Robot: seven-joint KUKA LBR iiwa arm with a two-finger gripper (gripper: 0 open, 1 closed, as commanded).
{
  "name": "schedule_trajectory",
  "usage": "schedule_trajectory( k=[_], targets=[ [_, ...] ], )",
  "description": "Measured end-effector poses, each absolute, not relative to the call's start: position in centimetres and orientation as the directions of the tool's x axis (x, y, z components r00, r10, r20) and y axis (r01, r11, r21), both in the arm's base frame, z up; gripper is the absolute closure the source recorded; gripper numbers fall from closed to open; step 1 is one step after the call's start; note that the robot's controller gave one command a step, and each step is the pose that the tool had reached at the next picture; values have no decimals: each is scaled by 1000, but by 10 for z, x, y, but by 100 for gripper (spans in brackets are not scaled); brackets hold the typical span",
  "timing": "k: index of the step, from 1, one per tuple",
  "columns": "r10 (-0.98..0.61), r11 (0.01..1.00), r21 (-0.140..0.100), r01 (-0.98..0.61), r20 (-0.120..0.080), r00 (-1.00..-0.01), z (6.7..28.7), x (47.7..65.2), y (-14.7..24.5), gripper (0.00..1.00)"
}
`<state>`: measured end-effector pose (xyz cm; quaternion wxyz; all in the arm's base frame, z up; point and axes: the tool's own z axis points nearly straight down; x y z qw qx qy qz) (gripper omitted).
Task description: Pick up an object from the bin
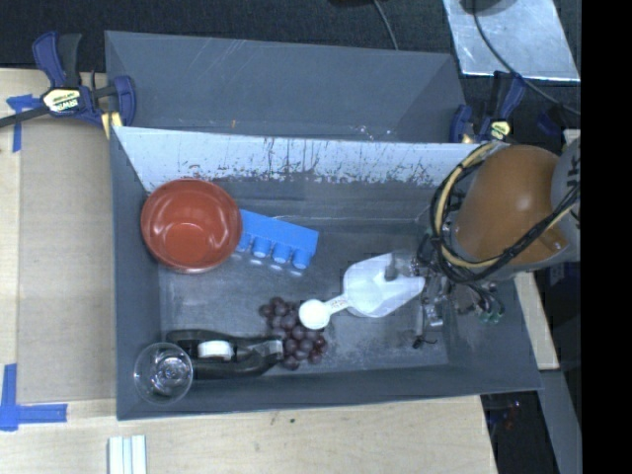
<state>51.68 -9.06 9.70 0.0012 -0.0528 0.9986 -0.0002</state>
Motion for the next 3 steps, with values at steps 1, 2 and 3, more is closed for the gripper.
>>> schedule_trajectory(
  k=[1,2,3],
  targets=[
    [-58,998,-1,-58,-6,-998,100,514,-93,0],
    [281,960,1,281,-11,-960,75,522,-114,100],
    [280,960,1,280,-11,-960,75,522,-113,100]
  ],
)
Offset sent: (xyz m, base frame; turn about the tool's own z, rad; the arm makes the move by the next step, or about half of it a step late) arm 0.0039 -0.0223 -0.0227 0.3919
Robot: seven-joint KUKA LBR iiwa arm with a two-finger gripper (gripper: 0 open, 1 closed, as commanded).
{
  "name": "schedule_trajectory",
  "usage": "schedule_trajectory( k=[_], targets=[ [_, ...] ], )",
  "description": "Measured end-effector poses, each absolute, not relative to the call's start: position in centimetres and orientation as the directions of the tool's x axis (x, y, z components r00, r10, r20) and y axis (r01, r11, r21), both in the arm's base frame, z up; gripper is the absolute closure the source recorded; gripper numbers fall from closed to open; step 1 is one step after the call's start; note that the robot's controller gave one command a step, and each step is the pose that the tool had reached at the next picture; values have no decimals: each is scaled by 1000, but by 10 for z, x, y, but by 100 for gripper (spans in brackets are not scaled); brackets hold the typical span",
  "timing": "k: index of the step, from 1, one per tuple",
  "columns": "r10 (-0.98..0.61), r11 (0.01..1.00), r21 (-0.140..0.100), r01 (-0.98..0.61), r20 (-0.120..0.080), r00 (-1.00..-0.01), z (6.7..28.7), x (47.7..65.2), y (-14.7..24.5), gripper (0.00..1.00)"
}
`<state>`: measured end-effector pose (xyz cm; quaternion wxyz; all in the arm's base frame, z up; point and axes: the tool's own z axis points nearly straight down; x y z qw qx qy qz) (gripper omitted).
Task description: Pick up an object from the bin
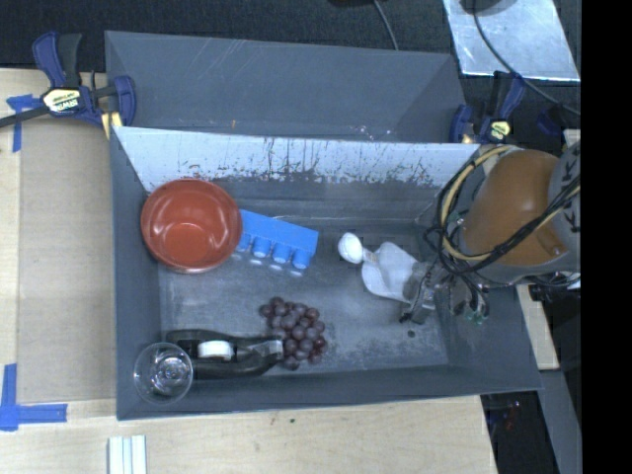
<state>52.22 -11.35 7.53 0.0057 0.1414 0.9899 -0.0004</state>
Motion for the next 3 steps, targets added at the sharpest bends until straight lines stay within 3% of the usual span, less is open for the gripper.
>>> schedule_trajectory(
  k=[1,2,3],
  targets=[
    [291,957,1,291,-7,-957,168,519,-111,100],
    [293,956,1,293,-8,-956,197,524,-120,100],
    [284,959,3,284,-18,-959,242,522,-109,100]
  ],
)
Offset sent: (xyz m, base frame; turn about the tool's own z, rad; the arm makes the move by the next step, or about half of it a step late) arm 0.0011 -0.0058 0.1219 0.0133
